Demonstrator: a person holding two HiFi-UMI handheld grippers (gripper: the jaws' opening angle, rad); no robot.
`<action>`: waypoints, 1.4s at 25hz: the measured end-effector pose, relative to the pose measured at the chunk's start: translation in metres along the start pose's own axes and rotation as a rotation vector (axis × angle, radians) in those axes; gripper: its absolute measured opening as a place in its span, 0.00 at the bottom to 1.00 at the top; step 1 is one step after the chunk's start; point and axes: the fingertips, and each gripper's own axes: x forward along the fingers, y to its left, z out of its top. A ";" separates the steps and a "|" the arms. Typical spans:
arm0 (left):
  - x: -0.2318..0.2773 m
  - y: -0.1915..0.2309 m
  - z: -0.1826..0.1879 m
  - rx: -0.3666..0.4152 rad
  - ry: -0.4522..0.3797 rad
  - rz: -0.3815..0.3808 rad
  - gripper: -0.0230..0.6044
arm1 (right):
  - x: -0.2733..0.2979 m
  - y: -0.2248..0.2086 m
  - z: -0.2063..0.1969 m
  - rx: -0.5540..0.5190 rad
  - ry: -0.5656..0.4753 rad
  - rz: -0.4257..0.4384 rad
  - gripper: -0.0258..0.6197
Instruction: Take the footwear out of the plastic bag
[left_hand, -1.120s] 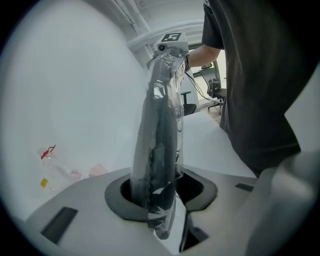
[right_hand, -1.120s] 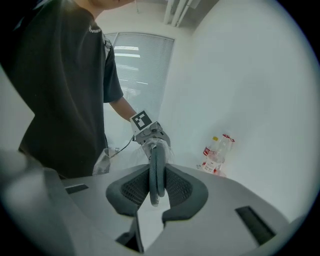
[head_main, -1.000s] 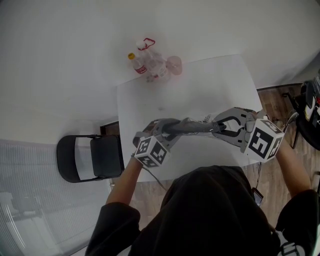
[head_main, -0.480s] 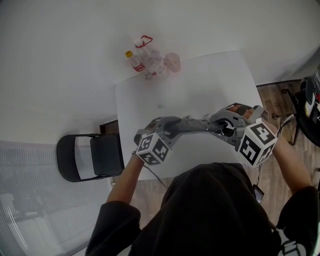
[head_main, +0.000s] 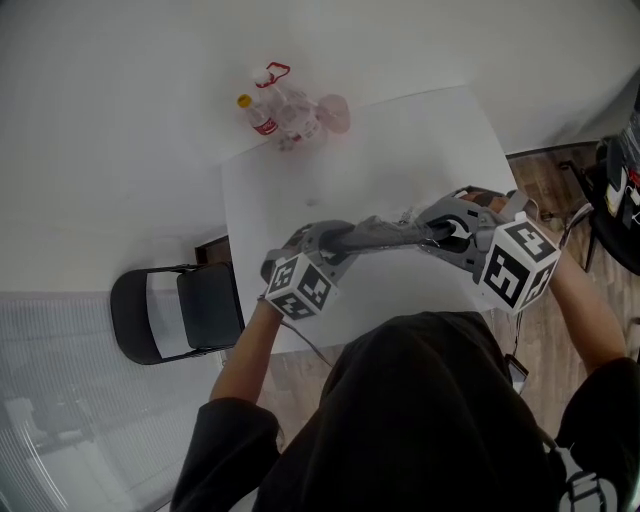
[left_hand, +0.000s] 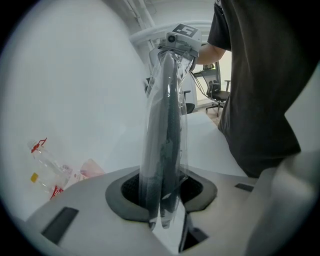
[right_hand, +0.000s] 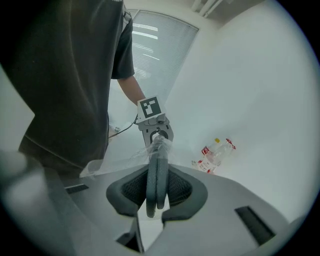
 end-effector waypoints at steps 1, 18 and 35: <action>-0.001 0.001 -0.002 -0.005 0.002 0.000 0.27 | -0.001 -0.001 -0.001 0.006 -0.002 0.001 0.16; -0.001 0.001 -0.014 -0.050 0.007 -0.002 0.26 | -0.019 -0.002 -0.013 0.040 -0.027 -0.020 0.16; -0.002 0.000 -0.012 -0.051 0.005 0.002 0.25 | -0.041 -0.003 -0.016 0.049 -0.033 -0.010 0.16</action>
